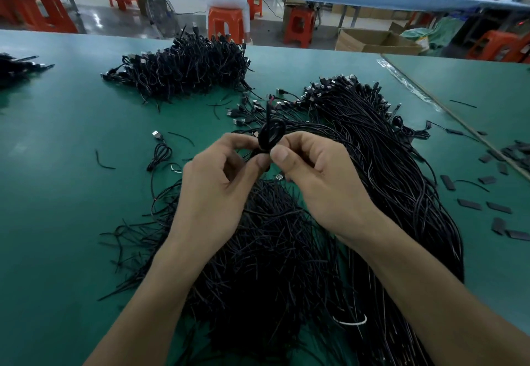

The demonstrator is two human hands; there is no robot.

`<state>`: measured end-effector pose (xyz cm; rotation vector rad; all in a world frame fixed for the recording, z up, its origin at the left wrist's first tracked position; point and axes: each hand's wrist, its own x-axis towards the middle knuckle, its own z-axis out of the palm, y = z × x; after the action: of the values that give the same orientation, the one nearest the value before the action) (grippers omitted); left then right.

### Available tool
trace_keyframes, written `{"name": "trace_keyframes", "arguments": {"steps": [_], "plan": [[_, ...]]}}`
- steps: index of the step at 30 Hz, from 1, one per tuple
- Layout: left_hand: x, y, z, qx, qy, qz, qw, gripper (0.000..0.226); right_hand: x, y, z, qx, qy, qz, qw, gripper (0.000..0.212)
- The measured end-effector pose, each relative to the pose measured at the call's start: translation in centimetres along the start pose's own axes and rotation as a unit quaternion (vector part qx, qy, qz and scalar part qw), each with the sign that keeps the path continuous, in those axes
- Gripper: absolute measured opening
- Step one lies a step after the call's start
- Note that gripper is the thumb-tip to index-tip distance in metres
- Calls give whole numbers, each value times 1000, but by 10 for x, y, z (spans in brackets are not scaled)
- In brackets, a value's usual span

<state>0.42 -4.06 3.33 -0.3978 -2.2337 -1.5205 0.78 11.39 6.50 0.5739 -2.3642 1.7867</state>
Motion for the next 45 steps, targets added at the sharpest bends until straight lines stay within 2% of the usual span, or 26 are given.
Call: {"name": "trace_keyframes", "arguments": {"steps": [2,4,8,10,14,17,19,21,24,28,33,37,41,43,45], "plan": [[-1,2,2,-39,-17,-7,999,9,1,-1,1,6,-2,-3,1000,21],[-1,5,2,-62,-23,3,998,18,1,-1,0,18,-11,10,1000,21],[3,4,3,-125,-26,-6,992,31,-3,5,-4,93,-48,78,991,17],[2,5,4,-142,-11,-6,990,30,-6,9,-4,94,-50,99,989,17],[-1,9,6,-94,-14,51,994,11,-7,15,-3,81,-26,141,986,18],[-4,10,8,-98,-22,79,992,54,-6,16,-6,87,-2,159,983,19],[-5,9,10,-42,-23,108,993,69,-6,16,-10,119,5,164,979,19],[-5,8,11,32,-17,148,988,64,-6,15,-11,139,22,172,975,18],[-6,7,14,83,6,187,979,43,-3,15,-13,104,63,161,979,19],[-9,10,17,94,-1,148,984,26,-2,8,-13,70,87,82,990,22],[-8,14,16,18,-44,53,997,21,-3,0,-6,33,39,-4,999,19],[-5,10,10,-157,-51,-70,984,31,-6,1,-4,-27,9,-14,999,20],[1,4,5,-269,-98,-118,951,42,-8,3,-8,-76,-11,-9,997,23],[2,4,2,-283,-98,-124,946,43,-12,8,-7,-81,-18,18,996,20],[1,5,1,-235,-97,-71,964,28,-15,13,-7,-58,-15,45,997,16]]}}
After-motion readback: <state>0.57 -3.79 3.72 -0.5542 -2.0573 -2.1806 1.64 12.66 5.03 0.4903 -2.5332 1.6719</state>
